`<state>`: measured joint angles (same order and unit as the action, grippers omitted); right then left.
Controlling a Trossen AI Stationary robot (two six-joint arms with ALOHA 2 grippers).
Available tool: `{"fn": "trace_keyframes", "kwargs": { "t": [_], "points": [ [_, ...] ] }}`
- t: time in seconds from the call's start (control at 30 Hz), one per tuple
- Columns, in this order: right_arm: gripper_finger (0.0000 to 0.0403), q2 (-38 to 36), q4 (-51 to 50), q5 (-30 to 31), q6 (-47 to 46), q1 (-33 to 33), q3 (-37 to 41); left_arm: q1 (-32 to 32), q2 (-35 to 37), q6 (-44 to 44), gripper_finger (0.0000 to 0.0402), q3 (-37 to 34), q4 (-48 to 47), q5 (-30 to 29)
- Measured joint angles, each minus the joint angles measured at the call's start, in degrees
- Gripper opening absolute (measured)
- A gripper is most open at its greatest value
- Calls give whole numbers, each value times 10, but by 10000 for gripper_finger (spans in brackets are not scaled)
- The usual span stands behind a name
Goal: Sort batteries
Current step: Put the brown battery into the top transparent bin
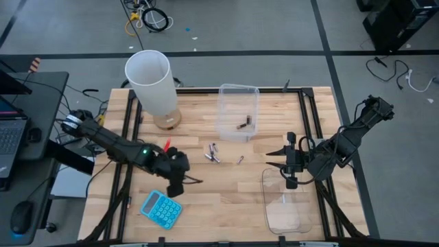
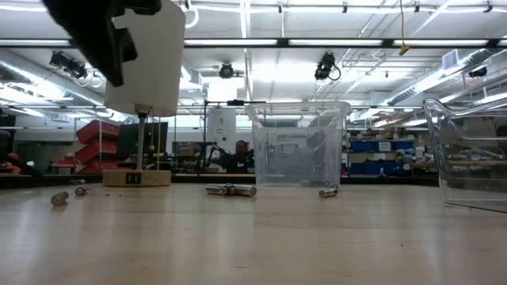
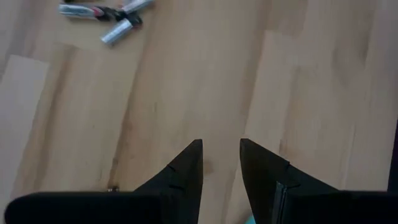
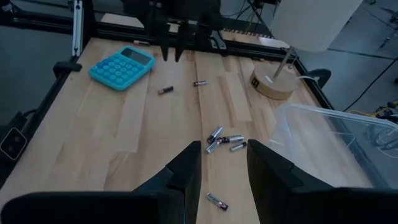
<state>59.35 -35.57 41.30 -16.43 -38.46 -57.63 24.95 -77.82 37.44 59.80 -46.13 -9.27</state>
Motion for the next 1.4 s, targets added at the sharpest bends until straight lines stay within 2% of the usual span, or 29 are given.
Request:
{"fn": "trace_keyframes", "kwargs": {
  "t": [0.17, 0.47, 0.9, 1.1, 1.4],
  "points": [
    [115, 0, 4, 0, 1, 0, 0, 25, 0, -57, 108, -12, -6, -4],
    [115, 0, 13, 0, 1, 0, 0, 46, 0, -89, 108, -62, 7, -40],
    [115, 0, 13, 0, 1, 0, 0, 48, -1, -157, 108, -186, 174, -27],
    [115, 0, 13, 0, 1, 0, 0, 49, -1, -193, 108, -208, 185, 0],
    [115, 0, 15, 0, 1, 0, 0, 49, -1, -244, 108, -226, 220, -15]
  ]
}}
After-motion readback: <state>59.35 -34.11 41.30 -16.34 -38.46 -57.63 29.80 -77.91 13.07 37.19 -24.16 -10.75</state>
